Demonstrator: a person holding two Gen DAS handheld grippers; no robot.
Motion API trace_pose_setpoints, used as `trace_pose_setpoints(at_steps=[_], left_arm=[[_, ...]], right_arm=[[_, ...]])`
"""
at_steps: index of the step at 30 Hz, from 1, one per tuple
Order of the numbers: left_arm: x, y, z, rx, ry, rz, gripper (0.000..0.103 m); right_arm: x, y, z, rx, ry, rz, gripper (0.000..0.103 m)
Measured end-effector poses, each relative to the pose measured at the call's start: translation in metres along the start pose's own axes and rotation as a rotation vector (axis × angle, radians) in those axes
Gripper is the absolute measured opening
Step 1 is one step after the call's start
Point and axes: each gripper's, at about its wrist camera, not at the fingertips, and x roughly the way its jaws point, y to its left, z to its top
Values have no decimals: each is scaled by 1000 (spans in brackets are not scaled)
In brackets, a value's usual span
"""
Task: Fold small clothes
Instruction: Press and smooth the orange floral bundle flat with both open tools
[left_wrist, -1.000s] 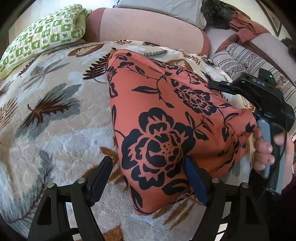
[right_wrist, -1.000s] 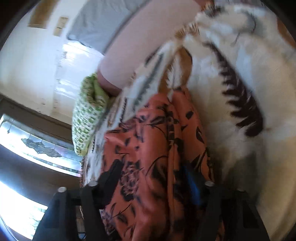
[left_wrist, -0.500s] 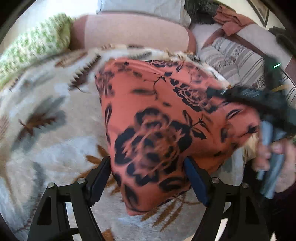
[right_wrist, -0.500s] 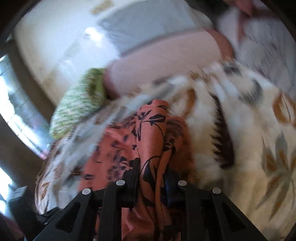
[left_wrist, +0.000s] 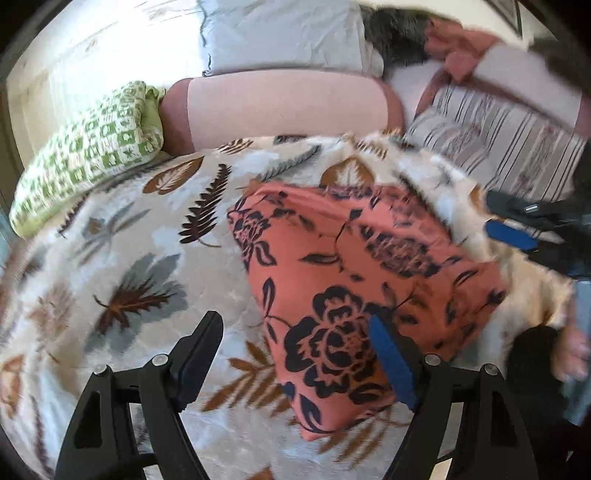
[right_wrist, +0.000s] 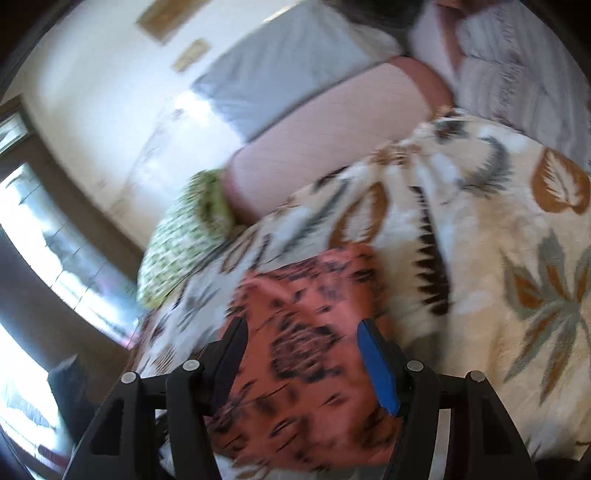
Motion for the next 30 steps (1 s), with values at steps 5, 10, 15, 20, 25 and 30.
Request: trace_pose_setpoints(at_steps=[5,10,15,20,25,30], left_arm=[[28,-2,-22,8,126,14,85],[28,-2,-27,17,125,24,86],[29,-6,-25,15,126,32,86],[29,-8,-27,10,130,33,86],[32,-7,-26,5,135,35,89],[20,-2,-15,-17,137,-3,89]], right_arm=[[45,-11,-39,116,239,-22,59],[48,-33,-45,210,239,-9,45],[49,-33,-45,186,238,-9,45],[50,-29,-48,138,236,-18,45],[51,-32,-49,144,234,0,45],[45,-32,-43,166,251,21,44]])
